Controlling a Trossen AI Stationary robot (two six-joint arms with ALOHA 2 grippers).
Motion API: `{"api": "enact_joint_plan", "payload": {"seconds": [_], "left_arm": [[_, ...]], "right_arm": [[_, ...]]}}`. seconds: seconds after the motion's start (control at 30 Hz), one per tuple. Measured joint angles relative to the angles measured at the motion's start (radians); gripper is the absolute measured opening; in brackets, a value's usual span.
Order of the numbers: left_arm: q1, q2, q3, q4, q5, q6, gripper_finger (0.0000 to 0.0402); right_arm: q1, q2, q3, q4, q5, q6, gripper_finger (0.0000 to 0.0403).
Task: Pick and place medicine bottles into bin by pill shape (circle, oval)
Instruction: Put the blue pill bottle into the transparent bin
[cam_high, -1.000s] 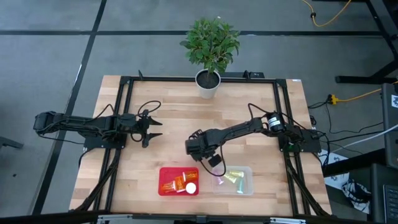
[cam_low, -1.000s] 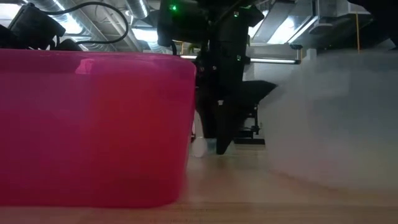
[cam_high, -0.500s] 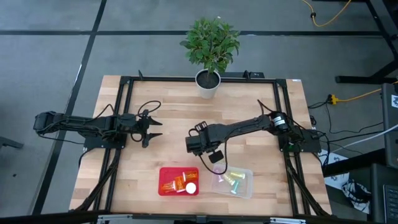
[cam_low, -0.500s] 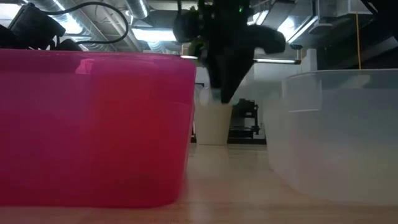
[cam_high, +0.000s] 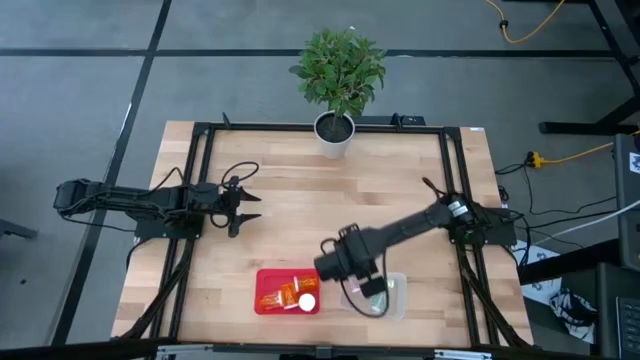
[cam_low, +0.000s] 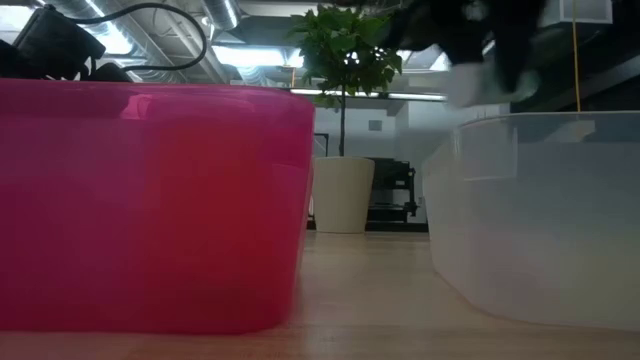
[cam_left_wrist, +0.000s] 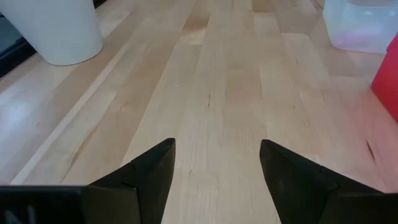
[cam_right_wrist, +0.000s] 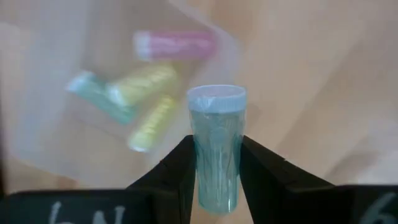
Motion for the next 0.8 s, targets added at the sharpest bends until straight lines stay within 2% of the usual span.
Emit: {"api": "enact_joint_plan", "payload": {"seconds": [0.17, 0.3, 0.43, 0.8], "left_arm": [[0.0, 0.0, 0.0, 0.0, 0.0, 0.0, 0.0228], [0.0, 0.0, 0.0, 0.0, 0.0, 0.0, 0.0228], [0.0, 0.0, 0.0, 0.0, 0.0, -0.002, 0.0228], [0.0, 0.0, 0.0, 0.0, 0.0, -0.002, 0.0228]], "right_arm": [[0.093, 0.0, 0.0, -0.002, -0.019, 0.091, 0.011], [0.141, 0.0, 0.0, 0.002, 0.015, 0.181, 0.011], [0.154, 0.0, 0.0, 0.006, 0.052, 0.24, 0.011], [0.156, 0.0, -0.001, 0.017, 0.052, 0.264, 0.0115]]}}
